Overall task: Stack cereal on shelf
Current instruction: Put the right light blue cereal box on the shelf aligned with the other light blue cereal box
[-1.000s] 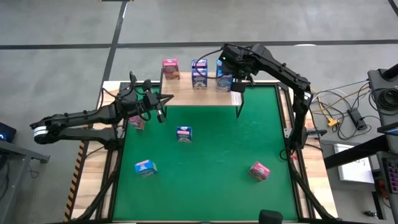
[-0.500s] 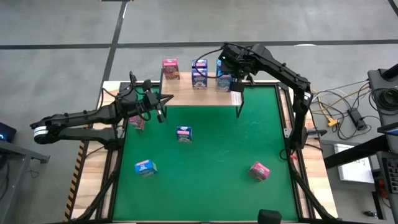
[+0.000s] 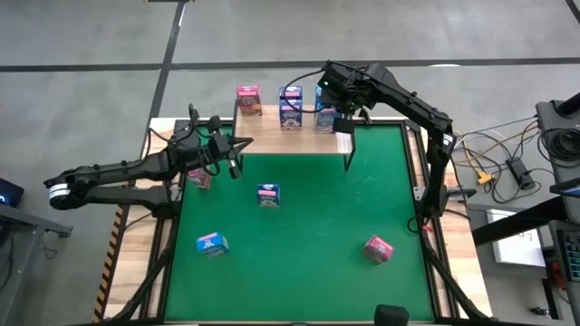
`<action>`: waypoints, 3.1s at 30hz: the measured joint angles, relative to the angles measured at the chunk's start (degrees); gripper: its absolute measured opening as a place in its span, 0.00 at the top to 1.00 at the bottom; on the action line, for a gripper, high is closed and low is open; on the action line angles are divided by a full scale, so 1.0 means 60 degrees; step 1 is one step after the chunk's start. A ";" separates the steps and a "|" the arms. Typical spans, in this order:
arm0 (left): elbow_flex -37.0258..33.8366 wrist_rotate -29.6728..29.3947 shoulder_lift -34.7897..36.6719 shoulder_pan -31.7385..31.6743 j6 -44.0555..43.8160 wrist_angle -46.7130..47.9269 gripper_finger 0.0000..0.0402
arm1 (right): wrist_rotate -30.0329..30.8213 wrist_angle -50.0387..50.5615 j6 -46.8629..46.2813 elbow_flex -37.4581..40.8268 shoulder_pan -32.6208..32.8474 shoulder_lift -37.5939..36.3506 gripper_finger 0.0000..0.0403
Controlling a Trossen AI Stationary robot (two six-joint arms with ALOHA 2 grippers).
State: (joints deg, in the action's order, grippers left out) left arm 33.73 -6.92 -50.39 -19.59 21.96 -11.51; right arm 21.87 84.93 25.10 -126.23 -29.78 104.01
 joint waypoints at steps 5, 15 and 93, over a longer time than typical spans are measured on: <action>-0.0003 0.0000 0.0000 0.0001 0.0000 0.0000 1.00 | -0.0003 0.0002 -0.0038 0.0000 0.0000 0.0003 0.97; -0.0002 0.0000 -0.0002 0.0002 0.0000 0.0002 1.00 | -0.0458 0.0027 -0.0280 0.0000 0.0004 0.0004 0.97; -0.0003 0.0004 0.0000 0.0000 0.0003 0.0000 1.00 | -0.1388 -0.3535 -0.0255 0.0482 0.0554 0.0065 0.97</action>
State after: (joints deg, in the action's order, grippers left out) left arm 33.71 -6.90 -50.39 -19.59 21.98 -11.51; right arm 13.54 63.72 23.57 -123.34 -26.46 104.40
